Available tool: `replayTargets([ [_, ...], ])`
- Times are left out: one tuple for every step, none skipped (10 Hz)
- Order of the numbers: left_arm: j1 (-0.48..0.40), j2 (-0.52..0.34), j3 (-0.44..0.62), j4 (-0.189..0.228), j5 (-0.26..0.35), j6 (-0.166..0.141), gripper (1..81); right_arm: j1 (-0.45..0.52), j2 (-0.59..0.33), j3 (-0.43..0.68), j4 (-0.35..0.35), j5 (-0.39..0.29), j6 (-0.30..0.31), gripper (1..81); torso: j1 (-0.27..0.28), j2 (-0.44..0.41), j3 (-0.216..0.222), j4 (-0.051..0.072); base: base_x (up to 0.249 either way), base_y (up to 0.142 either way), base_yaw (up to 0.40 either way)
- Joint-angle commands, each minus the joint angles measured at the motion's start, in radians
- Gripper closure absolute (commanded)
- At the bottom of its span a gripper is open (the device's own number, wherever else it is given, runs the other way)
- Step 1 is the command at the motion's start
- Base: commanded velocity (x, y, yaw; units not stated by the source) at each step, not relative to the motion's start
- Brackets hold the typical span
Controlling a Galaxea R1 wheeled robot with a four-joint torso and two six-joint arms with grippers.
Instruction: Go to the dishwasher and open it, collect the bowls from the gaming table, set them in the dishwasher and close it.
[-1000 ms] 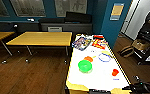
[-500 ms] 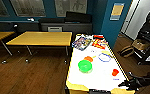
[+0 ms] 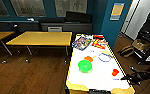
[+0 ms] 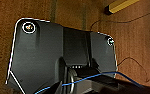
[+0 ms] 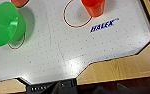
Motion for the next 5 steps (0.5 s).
replayTargets([
  [-0.025,-0.013,0.011,-0.003,0.049,-0.002,1.0,0.162,-0.015,-0.036,-0.019,0.004,0.001,1.0,0.000,0.000,0.000,0.000,0.000,0.000,0.000],
  [-0.026,-0.013,0.011,-0.003,0.049,-0.002,1.0,0.186,0.013,-0.077,-0.017,-0.003,-0.002,1.0,0.000,0.000,0.000,0.000,0.000,0.000,0.000],
  [-0.025,-0.014,0.009,-0.003,0.049,-0.002,1.0,0.208,0.036,-0.108,-0.014,-0.009,-0.003,1.0,0.000,0.000,0.000,0.000,0.000,0.000,0.000],
  [-0.025,-0.011,0.006,-0.003,0.049,-0.002,1.0,0.221,0.054,-0.126,-0.016,-0.009,-0.005,1.0,0.000,0.000,0.000,0.000,0.000,0.000,0.000],
  [-0.026,-0.008,0.001,-0.003,0.048,-0.004,1.0,0.235,0.076,-0.142,-0.016,-0.011,-0.003,1.0,0.000,0.000,0.000,0.000,0.000,0.000,0.000],
])
